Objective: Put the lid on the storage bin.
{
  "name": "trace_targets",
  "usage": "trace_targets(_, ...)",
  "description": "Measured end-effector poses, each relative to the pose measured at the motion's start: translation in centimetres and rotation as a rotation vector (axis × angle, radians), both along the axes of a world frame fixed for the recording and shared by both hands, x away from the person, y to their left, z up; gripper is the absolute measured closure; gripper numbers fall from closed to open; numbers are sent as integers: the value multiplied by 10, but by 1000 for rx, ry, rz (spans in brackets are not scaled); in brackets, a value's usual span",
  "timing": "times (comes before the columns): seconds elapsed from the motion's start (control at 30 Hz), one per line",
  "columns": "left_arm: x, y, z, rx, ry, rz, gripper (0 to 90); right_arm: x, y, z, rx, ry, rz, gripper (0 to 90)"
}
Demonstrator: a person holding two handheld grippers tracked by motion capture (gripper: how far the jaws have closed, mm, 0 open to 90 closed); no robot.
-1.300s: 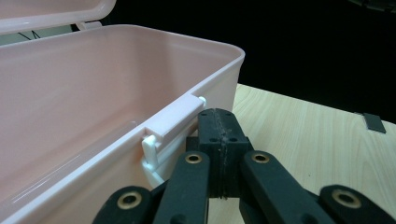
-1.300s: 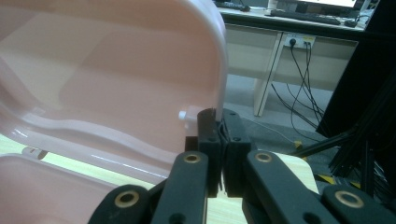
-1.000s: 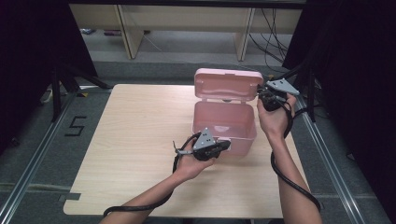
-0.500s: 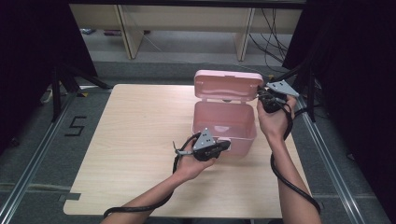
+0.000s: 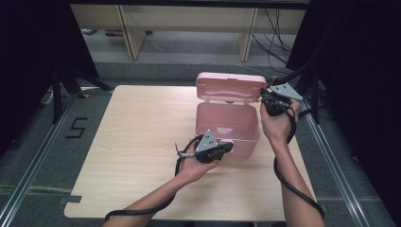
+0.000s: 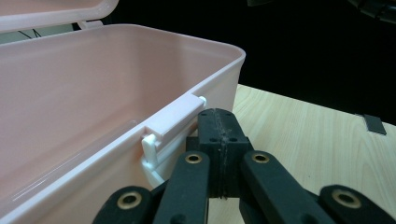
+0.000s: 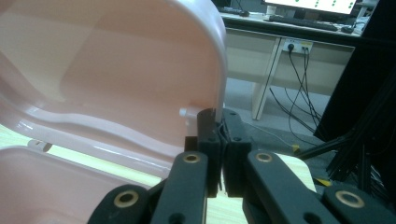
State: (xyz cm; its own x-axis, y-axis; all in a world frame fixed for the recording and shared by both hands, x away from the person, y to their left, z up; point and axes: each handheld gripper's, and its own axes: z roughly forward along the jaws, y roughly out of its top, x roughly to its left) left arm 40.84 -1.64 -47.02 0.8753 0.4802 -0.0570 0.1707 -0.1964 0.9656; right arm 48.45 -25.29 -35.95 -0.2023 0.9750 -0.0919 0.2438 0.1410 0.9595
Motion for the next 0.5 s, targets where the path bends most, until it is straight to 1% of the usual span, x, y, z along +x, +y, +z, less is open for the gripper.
trace_targets(0.03,0,0,0,1,0,0,900,-2,1,0,17,12,-7,891)
trace_targets(0.07,0,0,0,0,-1,0,900,-1,0,-1,-1,-3,0,891)
trace_targets(0.13,0,0,0,0,0,-1,900,-2,1,-1,-2,-4,-3,891)
trace_targets(0.17,0,0,0,0,0,0,900,-3,1,-1,6,-2,-7,891)
trace_targets(0.23,0,0,0,0,0,-1,900,-4,1,-2,1,1,-1,891)
trace_targets(0.27,0,0,0,0,-1,-1,900,-4,0,-2,-5,-8,-3,891)
trace_targets(0.4,0,0,0,-1,-1,0,900,-6,1,-3,4,-4,-8,891)
trace_targets(0.43,0,0,0,-1,0,0,900,-6,1,-3,1,-5,-2,891)
trace_targets(0.47,0,0,0,-1,0,1,900,-7,0,-3,-16,-14,-4,891)
trace_targets(0.5,0,0,0,-2,-1,1,900,-8,1,-4,2,-7,-6,891)
